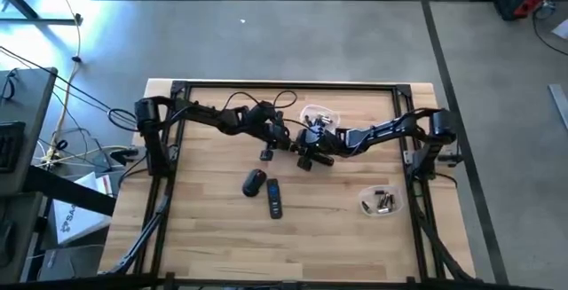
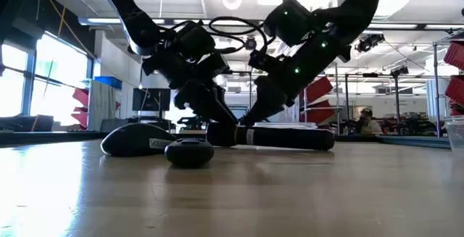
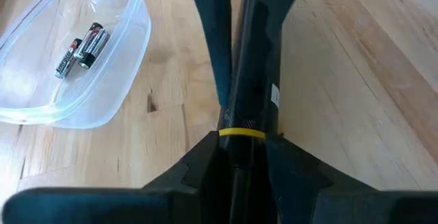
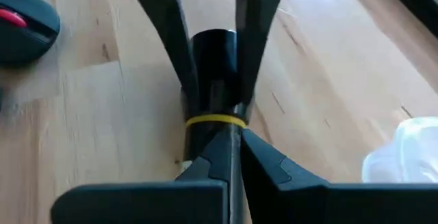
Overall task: Insert battery
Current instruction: Close the flashlight using its cover
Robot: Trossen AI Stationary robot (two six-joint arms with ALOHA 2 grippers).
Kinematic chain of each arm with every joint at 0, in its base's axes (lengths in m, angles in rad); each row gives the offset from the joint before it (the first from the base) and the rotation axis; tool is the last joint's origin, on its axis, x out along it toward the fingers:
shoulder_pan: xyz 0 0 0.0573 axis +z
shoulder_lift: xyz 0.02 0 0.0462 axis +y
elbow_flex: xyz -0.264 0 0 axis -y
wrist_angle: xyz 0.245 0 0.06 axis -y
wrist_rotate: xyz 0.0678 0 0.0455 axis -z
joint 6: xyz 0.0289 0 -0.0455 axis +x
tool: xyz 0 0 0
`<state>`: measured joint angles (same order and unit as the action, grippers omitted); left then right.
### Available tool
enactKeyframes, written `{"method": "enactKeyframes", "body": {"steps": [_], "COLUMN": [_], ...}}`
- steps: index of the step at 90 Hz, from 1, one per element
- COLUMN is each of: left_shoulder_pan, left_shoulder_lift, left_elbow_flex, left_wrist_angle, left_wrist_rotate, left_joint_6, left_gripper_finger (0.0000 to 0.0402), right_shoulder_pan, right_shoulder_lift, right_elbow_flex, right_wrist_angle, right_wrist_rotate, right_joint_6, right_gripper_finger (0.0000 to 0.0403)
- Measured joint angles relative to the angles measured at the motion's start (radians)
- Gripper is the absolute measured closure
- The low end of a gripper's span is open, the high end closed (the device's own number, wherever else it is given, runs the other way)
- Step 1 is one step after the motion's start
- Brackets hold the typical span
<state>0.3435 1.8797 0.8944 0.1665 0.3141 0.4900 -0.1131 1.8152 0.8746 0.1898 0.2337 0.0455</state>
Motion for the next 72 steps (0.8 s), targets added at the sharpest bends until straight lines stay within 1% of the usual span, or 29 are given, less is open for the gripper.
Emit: {"method": "enactKeyframes", "body": {"steps": [45,72], "left_shoulder_pan": [0.0,0.0], "left_shoulder_lift": [0.0,0.0], "left_elbow_flex": [0.0,-0.001], "left_wrist_angle": [0.002,0.003], "left_wrist_rotate": [0.0,0.0], "left_joint_6": [0.0,0.0], "left_gripper_finger": [0.0312,0.0312], "right_shoulder_pan": [0.011,0.011], "right_shoulder_lift": [0.01,0.027], "right_elbow_flex": [0.007,0.007], "right_wrist_angle": [-0.039,-0.05], "right_wrist_rotate": [0.0,-0.02], "right_joint_6": [-0.028,-0.047], "right_gripper_finger": [0.0403,0.0403]}}
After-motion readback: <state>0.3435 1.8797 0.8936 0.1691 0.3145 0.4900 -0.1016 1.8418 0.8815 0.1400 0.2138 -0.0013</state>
